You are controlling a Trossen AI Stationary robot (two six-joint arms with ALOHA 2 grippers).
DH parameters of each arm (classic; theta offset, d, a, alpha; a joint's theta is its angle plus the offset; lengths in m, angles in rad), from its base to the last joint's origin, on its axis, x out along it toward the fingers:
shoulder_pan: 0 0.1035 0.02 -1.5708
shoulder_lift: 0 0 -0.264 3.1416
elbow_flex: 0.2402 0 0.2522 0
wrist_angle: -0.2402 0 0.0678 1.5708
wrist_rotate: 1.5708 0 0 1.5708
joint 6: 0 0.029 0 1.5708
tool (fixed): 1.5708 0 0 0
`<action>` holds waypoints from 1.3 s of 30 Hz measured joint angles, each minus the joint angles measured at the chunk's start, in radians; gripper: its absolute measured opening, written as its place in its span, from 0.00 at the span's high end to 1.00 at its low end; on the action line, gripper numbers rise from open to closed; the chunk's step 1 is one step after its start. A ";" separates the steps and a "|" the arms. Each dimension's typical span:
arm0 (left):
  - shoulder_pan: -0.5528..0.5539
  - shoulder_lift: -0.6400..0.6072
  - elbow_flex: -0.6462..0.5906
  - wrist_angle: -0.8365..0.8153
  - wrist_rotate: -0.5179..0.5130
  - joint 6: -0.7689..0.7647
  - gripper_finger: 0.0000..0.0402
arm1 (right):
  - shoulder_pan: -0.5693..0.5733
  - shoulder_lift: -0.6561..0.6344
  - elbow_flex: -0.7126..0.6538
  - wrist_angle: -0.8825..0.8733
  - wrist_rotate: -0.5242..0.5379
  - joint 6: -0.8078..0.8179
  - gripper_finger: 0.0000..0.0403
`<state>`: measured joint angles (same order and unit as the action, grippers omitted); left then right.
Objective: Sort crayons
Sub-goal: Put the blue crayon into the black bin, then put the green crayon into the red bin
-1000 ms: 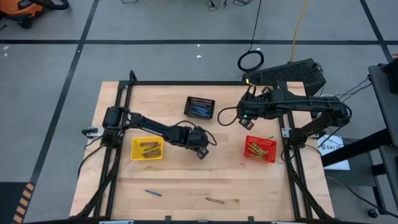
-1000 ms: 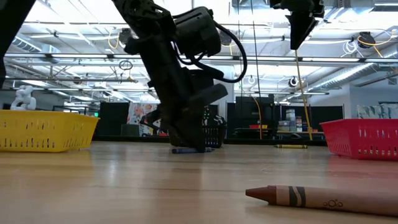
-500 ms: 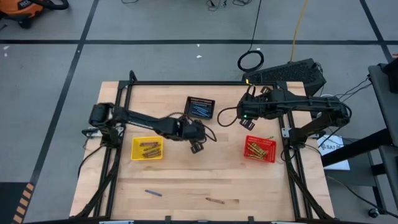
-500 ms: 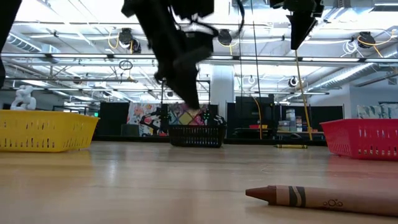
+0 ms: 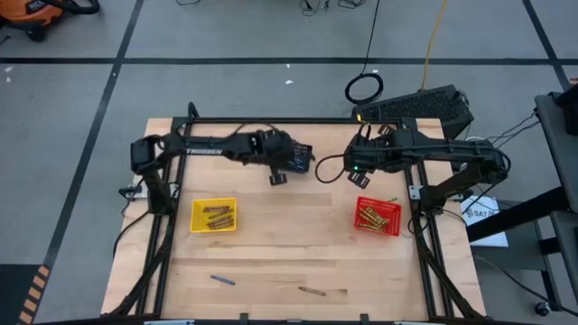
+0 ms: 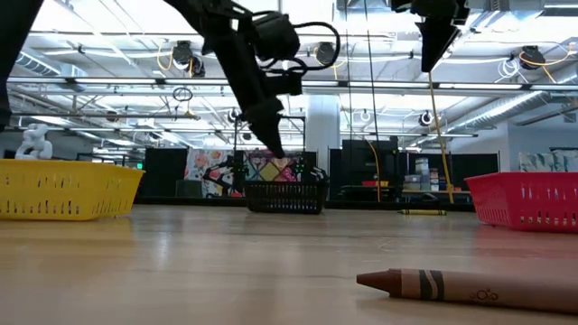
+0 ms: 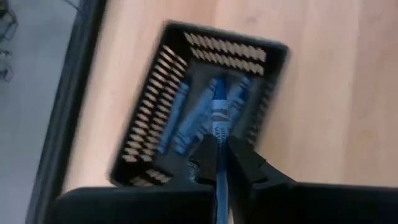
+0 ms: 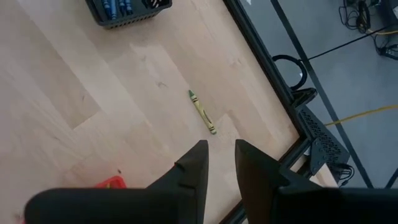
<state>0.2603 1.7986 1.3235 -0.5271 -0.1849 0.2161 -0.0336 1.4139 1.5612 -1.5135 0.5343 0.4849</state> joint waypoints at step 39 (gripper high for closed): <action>0.192 0.082 0.001 0.058 0.179 0.421 0.79 | -0.512 0.002 -0.262 0.322 -0.409 -0.437 0.83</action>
<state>0.4520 1.8808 1.3247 -0.4690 -0.0055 0.6373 -0.5460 1.4161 1.2995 -1.1916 0.1251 0.0479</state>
